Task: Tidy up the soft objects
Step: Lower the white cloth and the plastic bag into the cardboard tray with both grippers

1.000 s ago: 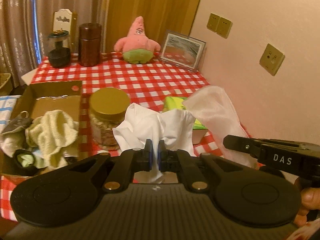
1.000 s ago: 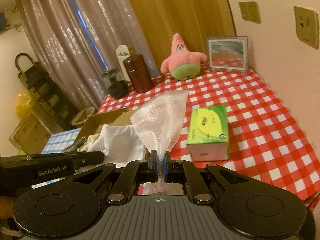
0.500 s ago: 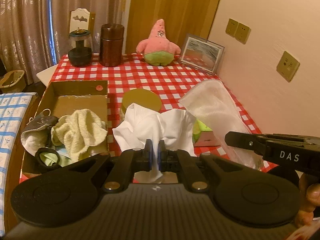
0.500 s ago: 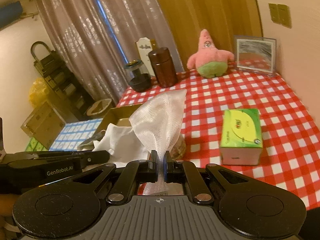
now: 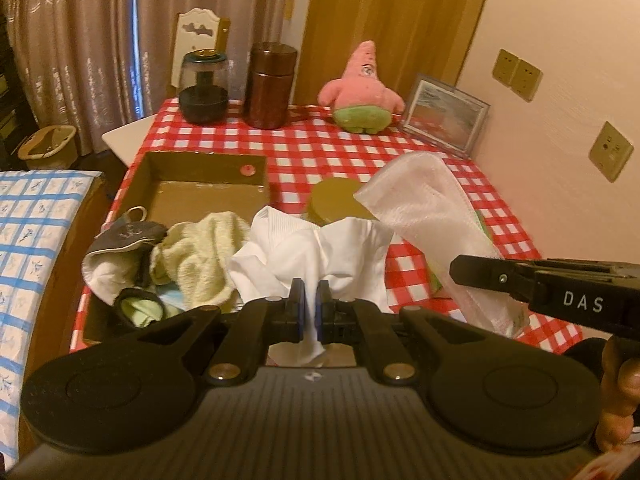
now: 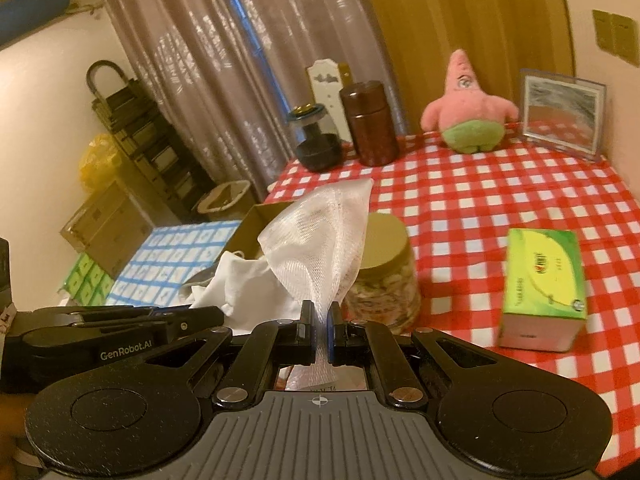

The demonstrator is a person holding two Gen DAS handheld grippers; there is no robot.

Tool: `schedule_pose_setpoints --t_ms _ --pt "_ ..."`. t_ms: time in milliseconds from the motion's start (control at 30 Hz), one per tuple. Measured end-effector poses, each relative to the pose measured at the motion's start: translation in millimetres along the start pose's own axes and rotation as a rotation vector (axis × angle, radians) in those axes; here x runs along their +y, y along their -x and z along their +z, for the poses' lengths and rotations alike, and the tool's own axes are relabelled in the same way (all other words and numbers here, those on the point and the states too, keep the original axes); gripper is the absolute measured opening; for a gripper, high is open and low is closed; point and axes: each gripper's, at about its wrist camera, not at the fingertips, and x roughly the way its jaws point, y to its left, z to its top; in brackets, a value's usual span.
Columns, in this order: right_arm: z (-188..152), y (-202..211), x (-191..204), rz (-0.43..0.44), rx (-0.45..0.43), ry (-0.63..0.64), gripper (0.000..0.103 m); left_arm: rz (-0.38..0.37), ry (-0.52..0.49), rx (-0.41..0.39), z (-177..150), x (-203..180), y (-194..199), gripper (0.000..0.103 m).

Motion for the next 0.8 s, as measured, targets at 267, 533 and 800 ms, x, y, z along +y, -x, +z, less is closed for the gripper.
schedule_pose_setpoints --t_ms 267,533,800 --pt "1.6 -35.7 24.0 0.034 0.038 0.046 0.005 0.041 0.045 0.009 -5.9 35.2 -4.6 0.004" --pt "3.4 -75.2 38.3 0.075 0.093 0.037 0.005 0.088 0.056 0.041 -9.0 69.6 -10.5 0.004" --pt "4.0 -99.5 41.0 0.094 0.128 0.022 0.005 0.111 0.058 0.058 -10.3 86.5 -16.3 0.004"
